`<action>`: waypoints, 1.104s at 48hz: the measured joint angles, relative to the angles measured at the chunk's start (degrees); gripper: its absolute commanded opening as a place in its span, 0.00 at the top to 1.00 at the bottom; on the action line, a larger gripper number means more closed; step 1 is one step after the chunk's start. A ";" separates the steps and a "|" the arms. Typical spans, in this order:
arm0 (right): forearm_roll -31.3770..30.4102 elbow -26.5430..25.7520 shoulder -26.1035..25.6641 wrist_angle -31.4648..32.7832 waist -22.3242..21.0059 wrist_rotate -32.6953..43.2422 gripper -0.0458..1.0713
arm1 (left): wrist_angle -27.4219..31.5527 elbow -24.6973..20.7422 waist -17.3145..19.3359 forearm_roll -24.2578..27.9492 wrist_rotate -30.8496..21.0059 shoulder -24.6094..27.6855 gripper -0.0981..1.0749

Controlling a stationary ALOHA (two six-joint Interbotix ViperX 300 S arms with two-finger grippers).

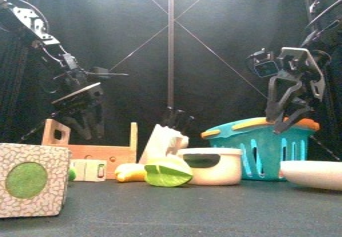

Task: Place carrot bottom in toolbox

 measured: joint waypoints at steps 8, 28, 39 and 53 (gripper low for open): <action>-0.35 -0.09 0.00 0.00 -0.09 0.09 0.20 | -0.09 0.00 0.00 0.00 0.00 0.62 0.15; -0.35 -0.18 0.88 -0.09 -0.09 0.00 0.20 | -0.18 -0.35 0.00 -0.09 0.00 0.26 0.15; -0.35 -0.35 0.97 0.00 0.00 0.00 0.20 | -0.18 -0.35 -0.09 -0.09 0.00 0.26 0.15; -0.35 -0.26 0.97 -0.09 0.00 0.00 0.20 | -0.18 -0.35 -0.09 -0.09 0.00 0.26 0.15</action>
